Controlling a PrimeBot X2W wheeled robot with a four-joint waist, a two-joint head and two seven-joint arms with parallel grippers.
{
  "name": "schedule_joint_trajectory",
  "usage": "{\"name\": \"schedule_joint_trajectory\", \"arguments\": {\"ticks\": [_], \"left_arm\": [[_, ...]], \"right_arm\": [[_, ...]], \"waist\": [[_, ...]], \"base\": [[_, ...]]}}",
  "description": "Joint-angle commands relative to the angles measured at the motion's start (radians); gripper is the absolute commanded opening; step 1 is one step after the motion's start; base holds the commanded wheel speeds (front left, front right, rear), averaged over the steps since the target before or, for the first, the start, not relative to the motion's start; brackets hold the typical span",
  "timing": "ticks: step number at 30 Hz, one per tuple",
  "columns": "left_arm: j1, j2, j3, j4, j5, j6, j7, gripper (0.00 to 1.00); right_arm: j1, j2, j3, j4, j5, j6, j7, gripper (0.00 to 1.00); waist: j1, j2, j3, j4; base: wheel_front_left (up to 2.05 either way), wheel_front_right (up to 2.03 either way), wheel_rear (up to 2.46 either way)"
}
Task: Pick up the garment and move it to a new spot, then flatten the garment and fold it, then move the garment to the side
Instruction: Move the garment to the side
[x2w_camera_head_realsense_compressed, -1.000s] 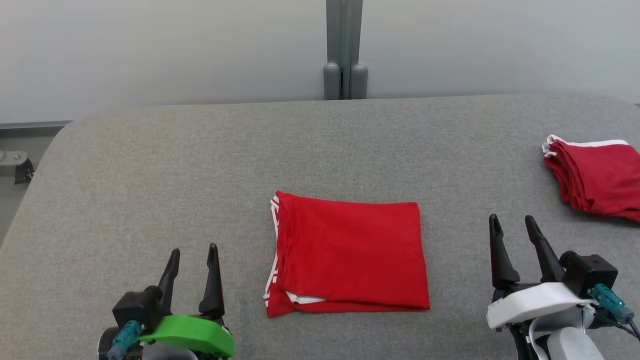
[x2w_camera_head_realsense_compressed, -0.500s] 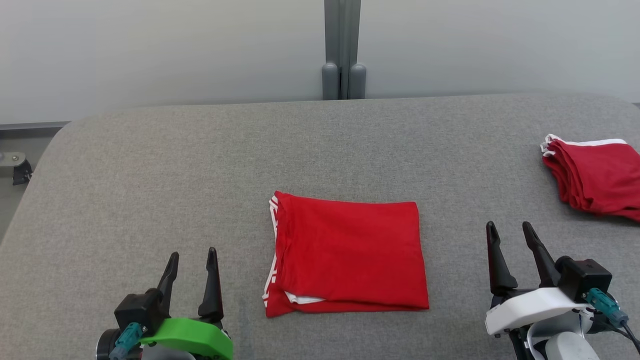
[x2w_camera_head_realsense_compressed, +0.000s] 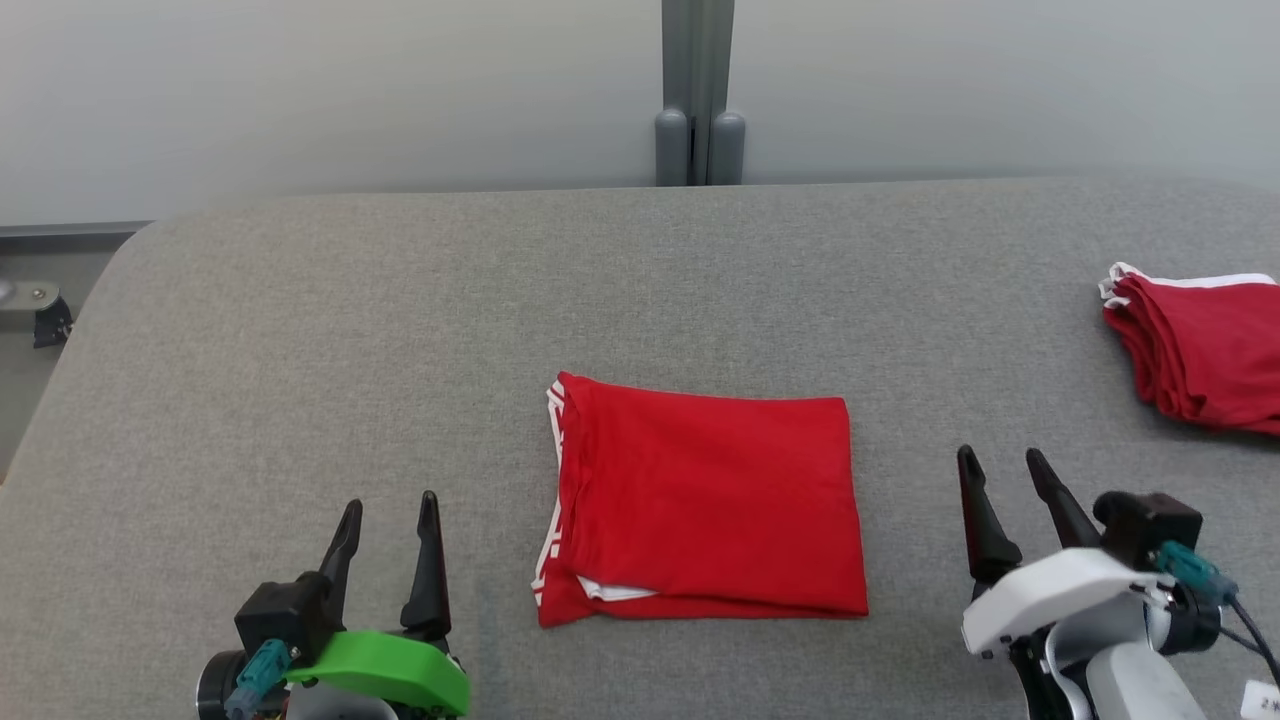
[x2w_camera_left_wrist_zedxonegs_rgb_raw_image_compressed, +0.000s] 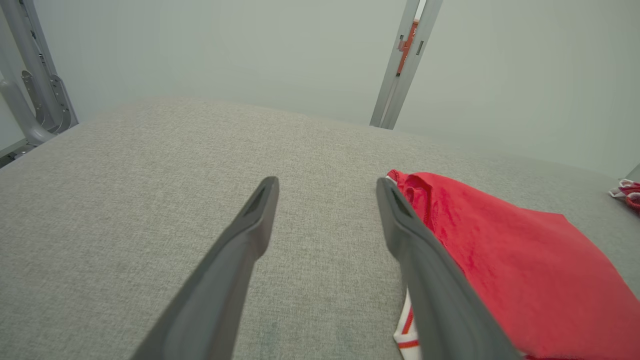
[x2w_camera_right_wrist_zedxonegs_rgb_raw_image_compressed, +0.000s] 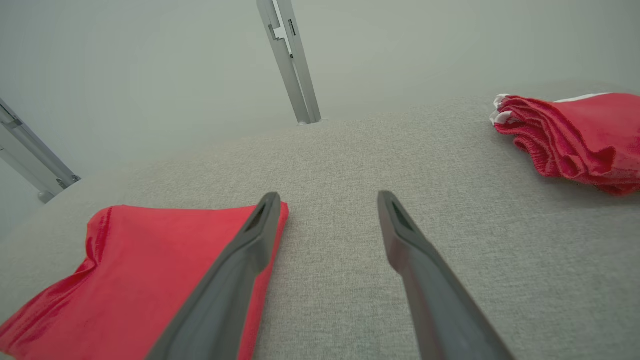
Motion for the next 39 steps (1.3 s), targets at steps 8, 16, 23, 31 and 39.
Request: {"name": "schedule_joint_trajectory", "arguments": {"ticks": [8,16,23,31,39], "left_arm": [[-0.031,-0.005,-0.005,-0.003,-0.009,-0.002,-0.002,1.00],[-0.042,-0.006,-0.019,-0.015,-0.037,0.013,-0.002,1.00],[-0.035,-0.006,-0.027,-0.032,-0.047,0.025,-0.002,1.00],[-0.036,-0.006,-0.024,-0.044,-0.034,0.025,-0.003,1.00],[-0.041,-0.006,-0.016,-0.064,-0.014,0.022,-0.001,1.00]], "right_arm": [[-0.113,-0.035,0.018,0.019,0.064,0.000,0.332,1.00],[-0.157,-0.077,0.041,0.081,0.157,0.000,0.486,1.00],[-0.170,-0.094,0.081,0.124,0.180,0.000,0.521,1.00],[-0.193,-0.108,0.129,0.145,0.206,0.000,0.529,0.00],[-0.244,-0.171,0.147,0.115,0.216,-0.001,0.521,0.00]], "waist": [[0.0000,0.0000,0.056,0.070],[0.0000,0.0000,0.099,0.150],[0.0000,0.0000,0.117,0.191],[0.0000,0.0000,0.120,0.167],[0.0000,0.0000,0.137,0.024]], "base": [[0.00,0.00,0.00],[0.00,0.00,0.00],[0.00,0.00,0.00],[0.00,0.00,0.00],[0.00,0.00,0.00]]}}
